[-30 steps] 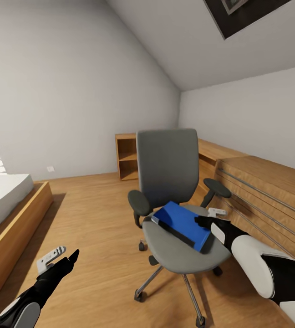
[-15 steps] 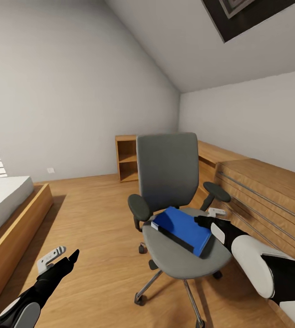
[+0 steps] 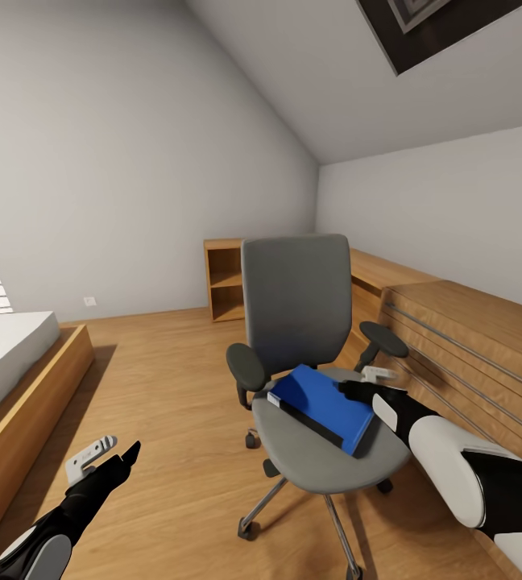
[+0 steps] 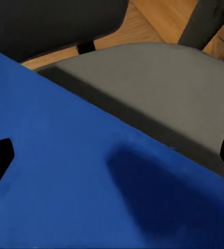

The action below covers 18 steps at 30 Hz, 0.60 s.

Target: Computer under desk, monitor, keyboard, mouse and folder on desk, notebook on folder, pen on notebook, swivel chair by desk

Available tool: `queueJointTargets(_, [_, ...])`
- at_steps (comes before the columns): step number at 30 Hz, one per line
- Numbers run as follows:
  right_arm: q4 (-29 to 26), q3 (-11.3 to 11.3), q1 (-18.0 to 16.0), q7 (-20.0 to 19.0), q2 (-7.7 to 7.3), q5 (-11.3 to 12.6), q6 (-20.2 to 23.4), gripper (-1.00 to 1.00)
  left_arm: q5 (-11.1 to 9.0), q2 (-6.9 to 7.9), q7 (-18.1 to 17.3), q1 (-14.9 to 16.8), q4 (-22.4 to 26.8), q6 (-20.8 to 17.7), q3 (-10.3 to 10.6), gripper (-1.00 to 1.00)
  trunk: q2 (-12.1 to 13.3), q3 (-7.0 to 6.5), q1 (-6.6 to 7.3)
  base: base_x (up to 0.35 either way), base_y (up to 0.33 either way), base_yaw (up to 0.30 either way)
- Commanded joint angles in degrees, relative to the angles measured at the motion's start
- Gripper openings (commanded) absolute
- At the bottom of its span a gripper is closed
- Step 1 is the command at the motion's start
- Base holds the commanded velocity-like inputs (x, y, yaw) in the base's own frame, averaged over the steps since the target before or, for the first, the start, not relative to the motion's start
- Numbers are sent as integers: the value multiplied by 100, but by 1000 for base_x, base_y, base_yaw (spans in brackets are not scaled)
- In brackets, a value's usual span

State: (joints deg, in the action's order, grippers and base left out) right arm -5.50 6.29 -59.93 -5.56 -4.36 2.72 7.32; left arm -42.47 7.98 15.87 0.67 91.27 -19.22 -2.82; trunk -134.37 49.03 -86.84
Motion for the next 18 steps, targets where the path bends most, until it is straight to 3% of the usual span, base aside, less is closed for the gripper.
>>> queueJointTargets(1, [-9,31,-1,-273,-2,9,36,100,-60,2,40,3,8,-20,1,100,-3,6,1,0,0,0])
queueJointTargets(7, [-5,24,-1,-873,-3,-119,42,100,-60,2,39,3,5,-20,1,100,-3,6,1,0,0,0])
queueJointTargets(12, [-4,22,-1,-1012,-3,-200,48,100,-54,2,39,3,5,-16,1,100,-3,6,1,34,0,0])
queueJointTargets(18, [-4,22,-1,-1053,-3,-224,60,100,-55,2,34,3,5,-12,2,100,-3,6,1,226,0,0])
